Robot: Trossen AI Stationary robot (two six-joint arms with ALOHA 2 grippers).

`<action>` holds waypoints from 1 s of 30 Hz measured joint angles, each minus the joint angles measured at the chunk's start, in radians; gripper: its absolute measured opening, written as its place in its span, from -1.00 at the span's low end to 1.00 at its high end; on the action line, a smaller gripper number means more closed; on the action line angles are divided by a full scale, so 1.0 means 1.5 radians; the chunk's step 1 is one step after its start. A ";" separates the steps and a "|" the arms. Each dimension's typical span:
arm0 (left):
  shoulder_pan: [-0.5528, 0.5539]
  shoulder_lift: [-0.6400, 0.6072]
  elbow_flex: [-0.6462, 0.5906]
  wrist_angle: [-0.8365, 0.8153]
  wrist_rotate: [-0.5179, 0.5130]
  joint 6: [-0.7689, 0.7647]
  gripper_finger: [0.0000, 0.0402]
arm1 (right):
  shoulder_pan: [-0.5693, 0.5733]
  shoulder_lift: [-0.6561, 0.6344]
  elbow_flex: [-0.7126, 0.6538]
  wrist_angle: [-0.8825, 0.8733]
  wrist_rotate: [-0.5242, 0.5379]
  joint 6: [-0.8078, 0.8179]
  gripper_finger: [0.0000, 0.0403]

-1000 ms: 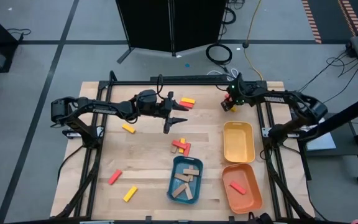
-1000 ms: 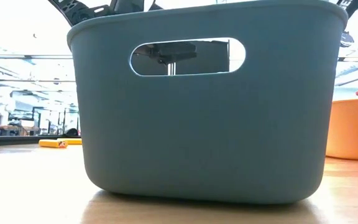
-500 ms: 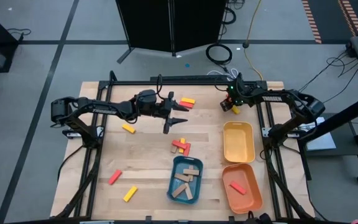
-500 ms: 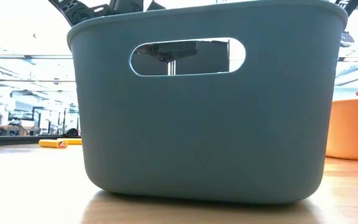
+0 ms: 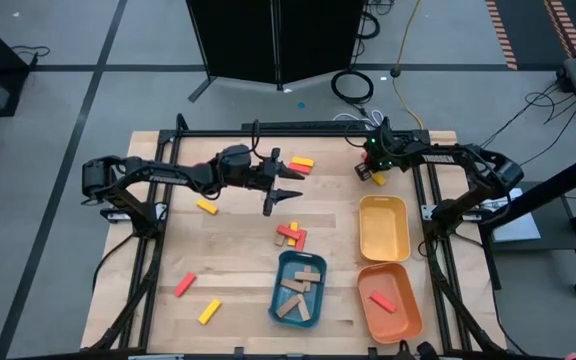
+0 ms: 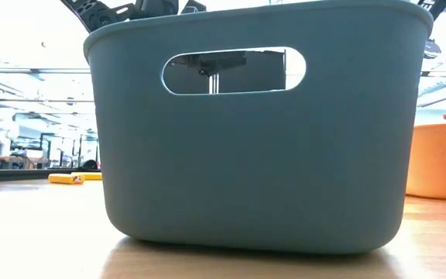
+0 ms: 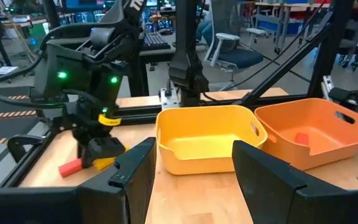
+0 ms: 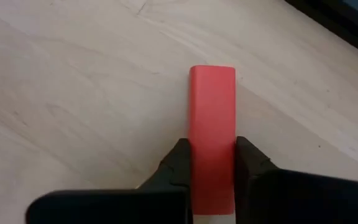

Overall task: Sort blocks
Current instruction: Put the orange block into the orange bin

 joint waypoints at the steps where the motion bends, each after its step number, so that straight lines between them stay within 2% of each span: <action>1: -0.003 0.000 0.000 0.002 0.000 -0.003 0.03 | 0.000 -0.001 0.000 0.000 0.000 -0.001 -0.93; 9: -0.023 0.000 0.000 0.008 -0.001 -0.003 0.03 | -0.005 -0.069 -0.002 -0.010 -0.005 -0.009 -0.93; 17: -0.028 0.000 0.000 0.026 -0.002 -0.014 0.03 | -0.005 -0.213 -0.002 -0.031 -0.027 -0.014 -0.94; 21: -0.033 0.014 0.000 0.088 -0.013 -0.063 0.03 | -0.004 -0.294 -0.002 -0.053 -0.093 -0.008 -0.94; 24: -0.048 0.044 0.001 0.153 -0.048 -0.112 0.03 | 0.004 -0.350 -0.002 -0.070 -0.163 -0.004 -0.94; 30: -0.081 0.126 0.029 0.267 -0.106 -0.192 0.03 | 0.049 -0.449 -0.002 -0.103 -0.345 -0.001 -0.94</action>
